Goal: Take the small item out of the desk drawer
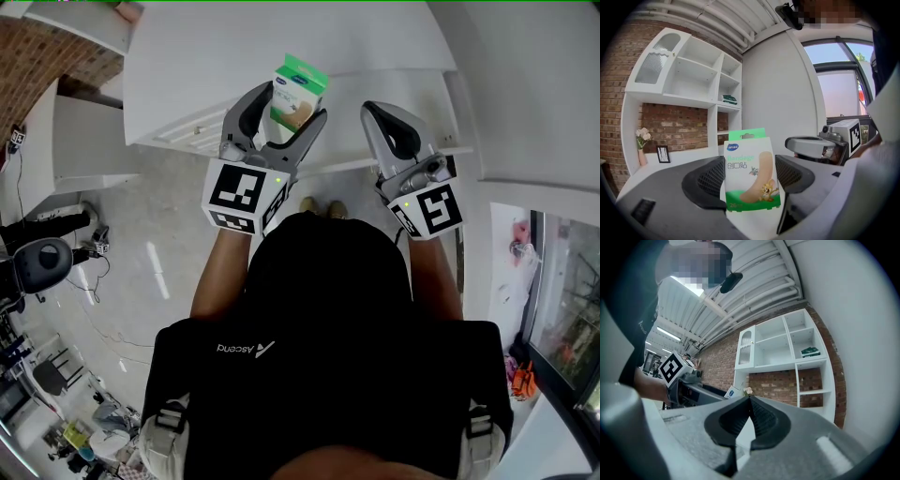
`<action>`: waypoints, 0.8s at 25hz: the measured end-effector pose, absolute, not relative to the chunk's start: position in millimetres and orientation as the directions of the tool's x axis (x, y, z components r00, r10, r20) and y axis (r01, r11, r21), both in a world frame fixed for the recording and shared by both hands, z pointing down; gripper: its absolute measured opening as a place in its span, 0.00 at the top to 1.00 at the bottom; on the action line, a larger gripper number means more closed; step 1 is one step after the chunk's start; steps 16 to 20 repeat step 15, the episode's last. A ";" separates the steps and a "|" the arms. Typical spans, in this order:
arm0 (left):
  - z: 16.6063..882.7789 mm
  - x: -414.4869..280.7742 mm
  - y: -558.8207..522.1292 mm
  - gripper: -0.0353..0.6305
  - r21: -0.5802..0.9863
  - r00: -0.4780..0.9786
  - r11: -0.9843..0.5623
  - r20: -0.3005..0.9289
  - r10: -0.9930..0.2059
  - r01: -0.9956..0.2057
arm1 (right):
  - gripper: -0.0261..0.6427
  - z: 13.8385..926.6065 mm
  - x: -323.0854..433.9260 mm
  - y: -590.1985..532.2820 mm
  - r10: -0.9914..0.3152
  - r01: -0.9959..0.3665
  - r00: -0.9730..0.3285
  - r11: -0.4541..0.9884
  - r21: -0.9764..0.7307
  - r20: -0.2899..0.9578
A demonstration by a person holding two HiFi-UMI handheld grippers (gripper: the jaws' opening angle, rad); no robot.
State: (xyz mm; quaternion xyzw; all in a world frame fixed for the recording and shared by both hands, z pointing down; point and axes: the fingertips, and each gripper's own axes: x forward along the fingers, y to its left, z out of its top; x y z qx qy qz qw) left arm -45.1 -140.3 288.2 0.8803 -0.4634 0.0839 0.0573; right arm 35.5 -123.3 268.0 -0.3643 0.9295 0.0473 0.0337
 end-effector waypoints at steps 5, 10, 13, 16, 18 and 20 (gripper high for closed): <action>287.5 -43.9 -140.8 0.45 0.024 0.554 -0.562 0.204 -0.807 -0.827 | 0.96 266.6 36.4 -124.8 -0.672 -0.678 -0.734 0.732 0.064 -0.099; 283.0 -43.1 -142.9 0.45 0.024 0.550 -0.558 0.207 -0.809 -0.830 | 0.96 260.8 37.8 -126.4 -0.668 -0.675 -0.737 0.735 0.063 -0.103; 282.8 -42.2 -145.7 0.45 0.024 0.551 -0.559 0.209 -0.808 -0.829 | 0.96 259.9 39.0 -129.4 -0.670 -0.676 -0.736 0.734 0.064 -0.099; 284.5 -43.0 -146.2 0.45 0.024 0.551 -0.559 0.213 -0.807 -0.829 | 0.96 260.5 38.5 -130.1 -0.671 -0.677 -0.735 0.733 0.064 -0.098; 284.5 -43.0 -146.2 0.45 0.024 0.551 -0.559 0.213 -0.807 -0.829 | 0.96 260.5 38.5 -130.1 -0.671 -0.677 -0.735 0.733 0.064 -0.098; 284.5 -43.0 -146.2 0.45 0.024 0.551 -0.559 0.213 -0.807 -0.829 | 0.96 260.5 38.5 -130.1 -0.671 -0.677 -0.735 0.733 0.064 -0.098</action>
